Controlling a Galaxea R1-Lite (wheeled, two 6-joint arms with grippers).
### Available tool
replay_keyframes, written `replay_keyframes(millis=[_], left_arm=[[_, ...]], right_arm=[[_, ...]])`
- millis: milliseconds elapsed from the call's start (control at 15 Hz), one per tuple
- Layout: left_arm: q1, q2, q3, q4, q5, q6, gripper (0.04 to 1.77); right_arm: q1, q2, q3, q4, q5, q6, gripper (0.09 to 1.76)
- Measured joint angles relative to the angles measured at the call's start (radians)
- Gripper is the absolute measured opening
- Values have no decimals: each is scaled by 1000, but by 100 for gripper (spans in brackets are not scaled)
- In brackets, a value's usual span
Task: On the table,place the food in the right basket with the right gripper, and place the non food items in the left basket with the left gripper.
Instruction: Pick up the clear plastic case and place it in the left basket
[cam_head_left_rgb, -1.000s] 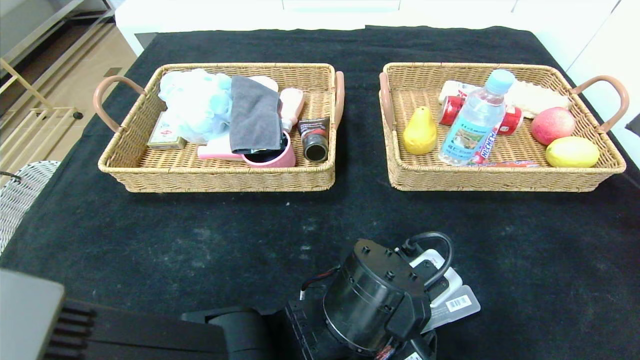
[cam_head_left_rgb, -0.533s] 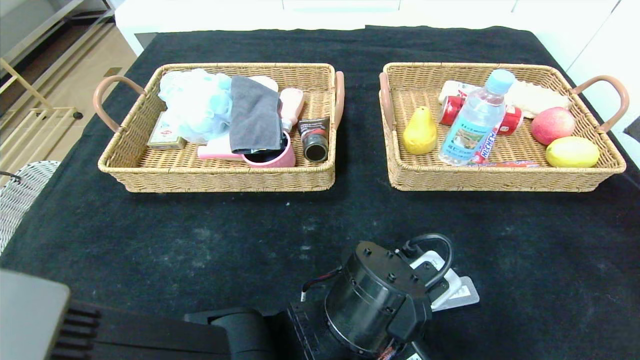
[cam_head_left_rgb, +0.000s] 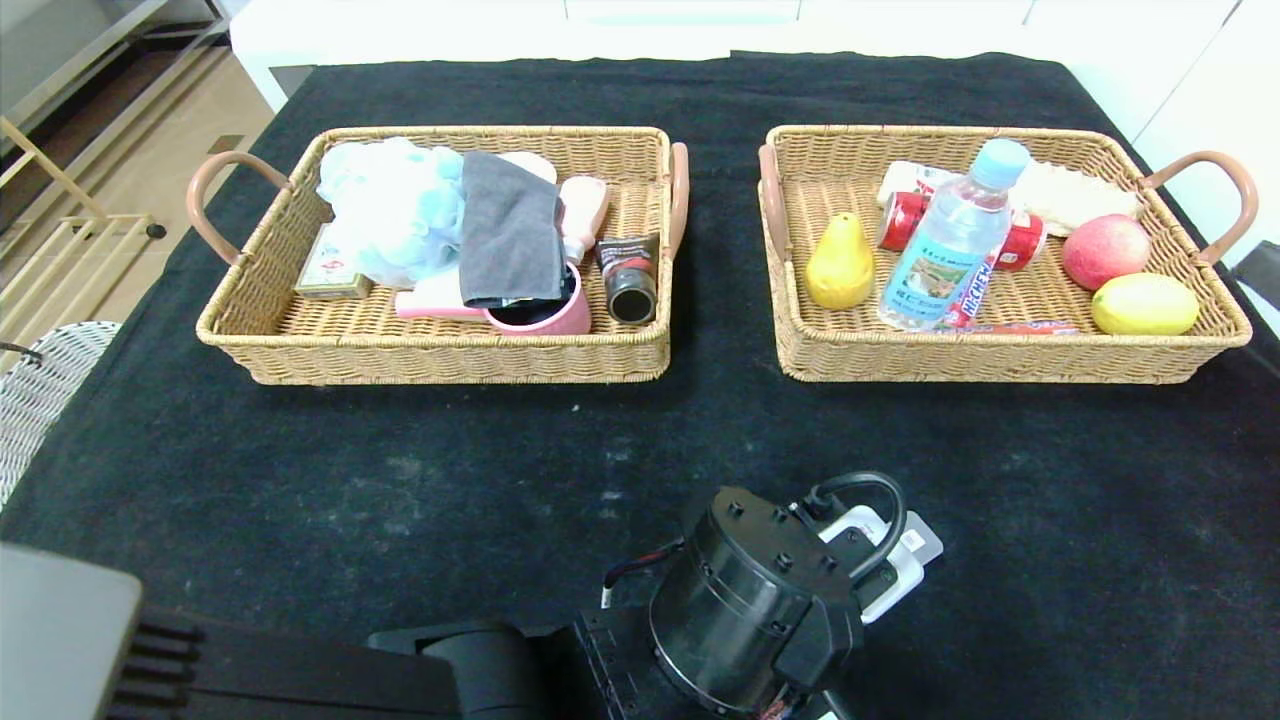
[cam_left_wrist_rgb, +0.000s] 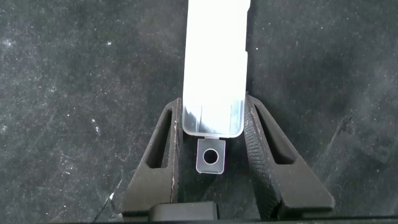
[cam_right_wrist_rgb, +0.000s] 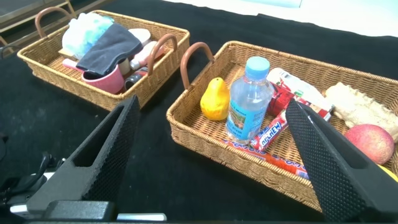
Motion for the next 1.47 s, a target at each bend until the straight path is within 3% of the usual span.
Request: replay_keyframes(millis=[533, 1000, 1467], left_arm=[[-6, -24, -1, -7, 21, -3, 66], [3, -139, 55, -53, 102, -43, 66], [119, -273, 84, -42, 155, -91, 66]], right_arm=[[0, 7, 2, -1, -2, 0, 171], [19, 11, 11, 0, -2, -4, 171], [66, 19, 28, 1, -4, -10, 171]])
